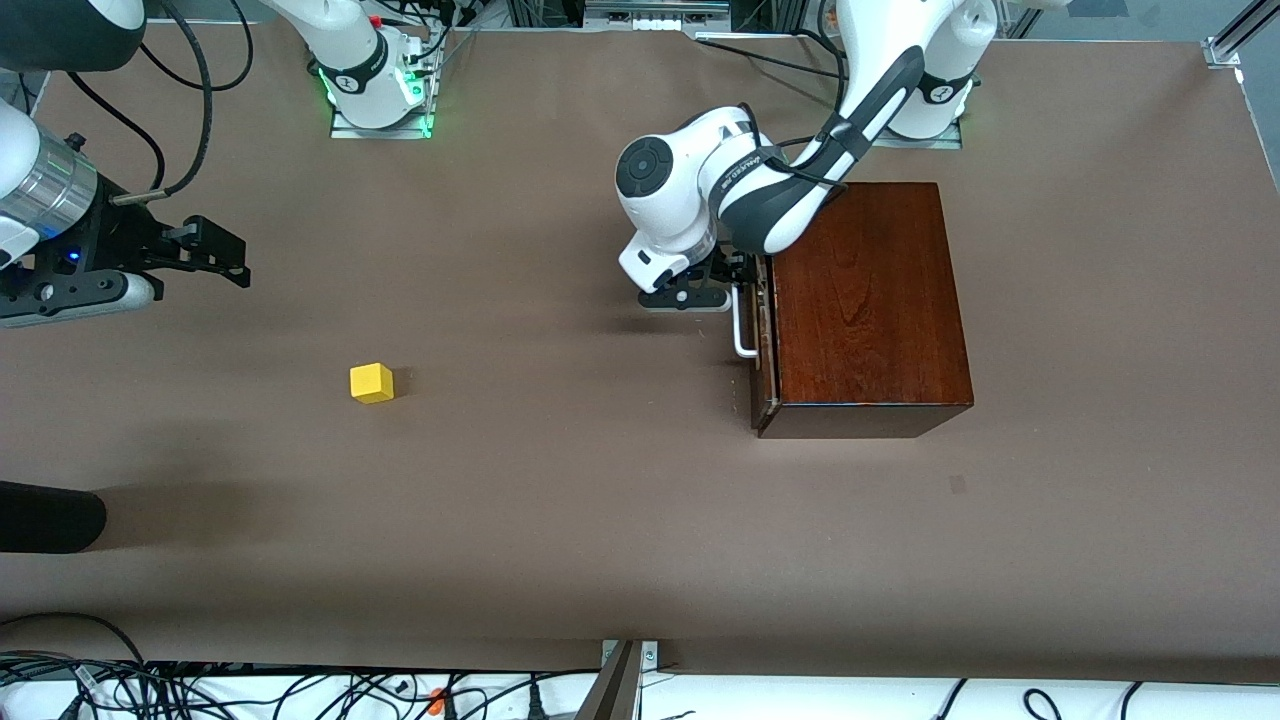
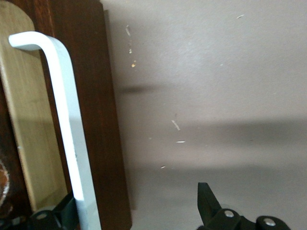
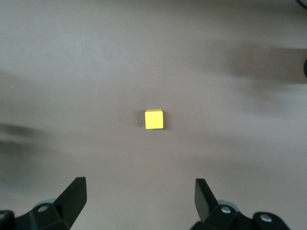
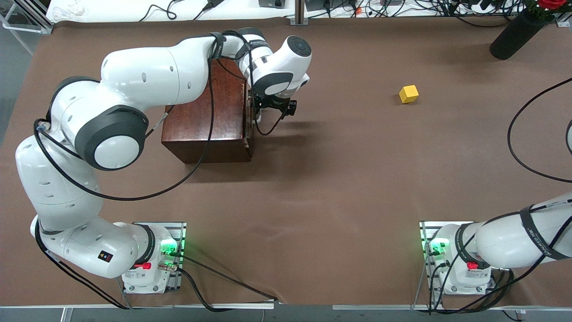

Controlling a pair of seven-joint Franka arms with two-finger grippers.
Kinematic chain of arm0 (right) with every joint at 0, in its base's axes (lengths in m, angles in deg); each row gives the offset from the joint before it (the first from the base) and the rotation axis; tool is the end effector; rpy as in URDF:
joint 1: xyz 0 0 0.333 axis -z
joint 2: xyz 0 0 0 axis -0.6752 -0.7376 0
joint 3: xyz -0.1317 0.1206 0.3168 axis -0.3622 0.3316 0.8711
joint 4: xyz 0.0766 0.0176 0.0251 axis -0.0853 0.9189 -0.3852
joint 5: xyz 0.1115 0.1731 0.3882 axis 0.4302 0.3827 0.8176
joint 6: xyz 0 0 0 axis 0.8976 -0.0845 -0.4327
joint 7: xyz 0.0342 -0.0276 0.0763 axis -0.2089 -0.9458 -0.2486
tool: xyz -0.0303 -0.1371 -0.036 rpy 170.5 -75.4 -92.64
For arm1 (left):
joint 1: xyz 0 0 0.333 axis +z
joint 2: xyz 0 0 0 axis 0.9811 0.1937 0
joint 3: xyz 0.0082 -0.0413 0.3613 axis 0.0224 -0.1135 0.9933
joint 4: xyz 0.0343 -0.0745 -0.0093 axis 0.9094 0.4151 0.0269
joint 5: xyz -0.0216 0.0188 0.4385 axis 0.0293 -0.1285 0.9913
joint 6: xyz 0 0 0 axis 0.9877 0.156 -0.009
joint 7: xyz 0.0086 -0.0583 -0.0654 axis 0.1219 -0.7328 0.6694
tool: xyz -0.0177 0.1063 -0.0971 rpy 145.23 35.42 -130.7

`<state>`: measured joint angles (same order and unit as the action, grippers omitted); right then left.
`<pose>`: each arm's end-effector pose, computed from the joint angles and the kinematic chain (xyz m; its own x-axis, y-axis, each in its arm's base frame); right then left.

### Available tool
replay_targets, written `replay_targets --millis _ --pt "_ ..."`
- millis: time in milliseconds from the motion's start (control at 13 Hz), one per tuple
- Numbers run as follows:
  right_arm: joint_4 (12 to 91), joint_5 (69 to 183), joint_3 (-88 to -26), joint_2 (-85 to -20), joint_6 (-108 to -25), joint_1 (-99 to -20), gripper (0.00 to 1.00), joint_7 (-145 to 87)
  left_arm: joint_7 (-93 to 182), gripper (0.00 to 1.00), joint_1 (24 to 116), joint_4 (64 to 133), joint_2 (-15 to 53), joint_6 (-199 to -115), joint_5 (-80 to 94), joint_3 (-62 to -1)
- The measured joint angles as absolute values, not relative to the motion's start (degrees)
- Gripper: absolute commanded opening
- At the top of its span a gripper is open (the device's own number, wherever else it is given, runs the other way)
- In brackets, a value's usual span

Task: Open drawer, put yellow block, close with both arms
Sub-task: 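Pull the drawer open with the left gripper while the right gripper reaches the cube, then grasp the yellow cube with the right gripper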

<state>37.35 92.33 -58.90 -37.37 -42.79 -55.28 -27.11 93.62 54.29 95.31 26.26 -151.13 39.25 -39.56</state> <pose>0.6491 0.0765 0.6028 0.9888 0.1492 -0.0030 0.1490 -0.9882 -0.0359 0.4958 -0.4962 0.2518 0.9955 -0.0681 -0.0657 -0.0829 -0.9619 -0.2606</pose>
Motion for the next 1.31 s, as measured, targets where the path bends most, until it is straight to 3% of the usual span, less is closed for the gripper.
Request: replay_targets --millis 309,849,1312 --pt "37.4 92.3 -58.9 -38.1 -42.6 -55.3 1.00 -27.1 95.9 1.00 52.7 95.3 26.3 -156.7 39.2 -39.6" --pt "37.8 92.4 -59.3 -47.7 -43.3 -53.6 1.00 -28.9 97.1 1.00 52.3 95.1 26.3 -159.4 38.0 -39.6" --pt "47.7 93.7 -58.9 -52.0 -58.7 -53.8 1.00 -29.1 96.8 1.00 51.1 94.8 26.3 -159.6 38.2 -38.9"
